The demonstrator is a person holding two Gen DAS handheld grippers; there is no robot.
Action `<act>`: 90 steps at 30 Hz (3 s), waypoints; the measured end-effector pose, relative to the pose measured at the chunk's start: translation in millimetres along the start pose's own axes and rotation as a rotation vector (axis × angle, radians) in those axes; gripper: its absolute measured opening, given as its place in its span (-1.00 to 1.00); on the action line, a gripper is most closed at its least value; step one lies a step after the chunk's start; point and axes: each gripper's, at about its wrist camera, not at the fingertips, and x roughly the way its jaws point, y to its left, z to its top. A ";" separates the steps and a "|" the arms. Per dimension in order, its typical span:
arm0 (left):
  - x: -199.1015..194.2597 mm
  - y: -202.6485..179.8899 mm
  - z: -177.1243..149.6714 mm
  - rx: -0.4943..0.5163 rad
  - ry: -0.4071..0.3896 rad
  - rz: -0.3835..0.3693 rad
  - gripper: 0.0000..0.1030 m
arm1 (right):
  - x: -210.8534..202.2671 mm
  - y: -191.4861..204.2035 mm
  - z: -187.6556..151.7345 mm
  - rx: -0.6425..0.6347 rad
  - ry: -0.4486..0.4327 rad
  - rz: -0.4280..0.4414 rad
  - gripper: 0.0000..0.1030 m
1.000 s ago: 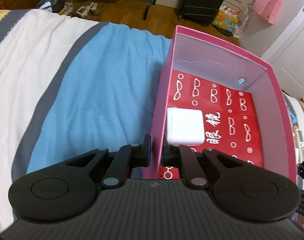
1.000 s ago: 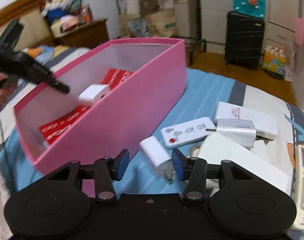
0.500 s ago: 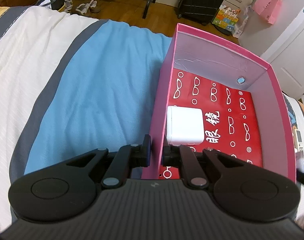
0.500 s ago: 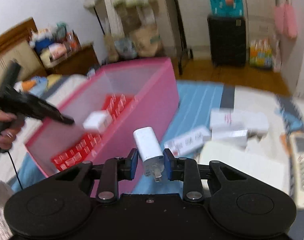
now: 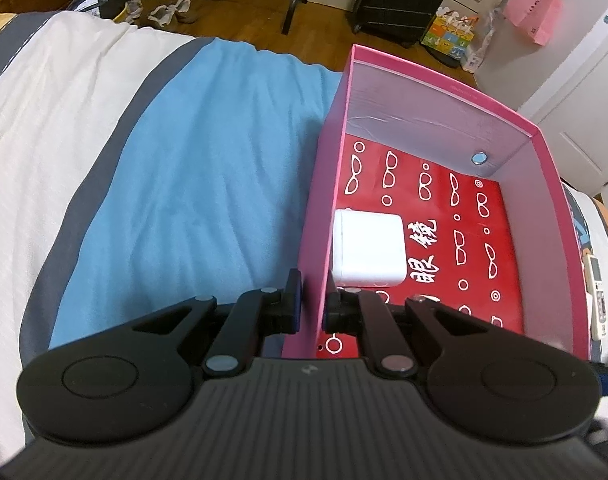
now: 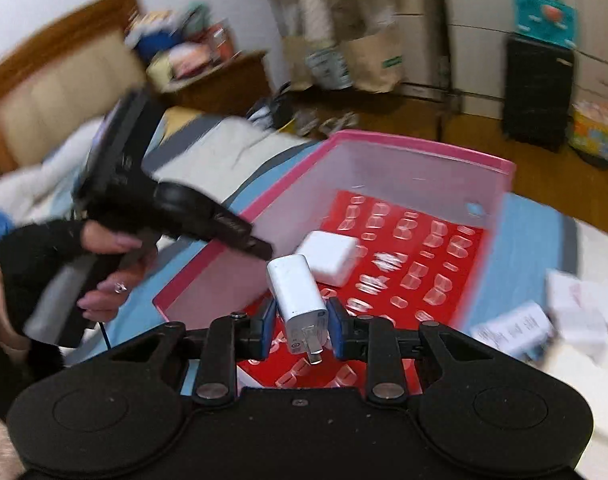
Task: Organize rigid objects
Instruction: 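Grasp the small white charger and drop it into the pink box, then move the right gripper back to the white power bank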
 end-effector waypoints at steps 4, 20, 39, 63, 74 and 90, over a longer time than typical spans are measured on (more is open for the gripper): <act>1.3 4.7 0.6 -0.014 0.004 -0.022 -0.82 | 42.6 12.1 16.1 -0.031 0.099 -0.004 -0.45; 0.7 5.8 -1.0 -0.029 0.002 -0.042 -0.80 | 86.9 53.2 21.9 -0.295 0.242 -0.206 -0.07; -2.3 -8.4 -2.0 0.031 -0.008 0.054 -0.83 | -88.4 -64.1 24.3 -0.008 -0.036 -0.223 0.54; -6.6 -13.3 -1.7 0.046 -0.025 0.090 -0.85 | -22.2 -159.8 -75.0 -0.336 0.170 -0.337 0.60; -6.7 -14.3 -1.4 0.028 -0.045 0.092 -0.85 | -11.2 -155.2 -87.9 -0.384 0.235 -0.407 0.42; -6.2 -12.1 -2.8 0.024 -0.040 0.085 -0.83 | -55.4 -179.1 -74.7 0.249 0.117 -0.159 -0.40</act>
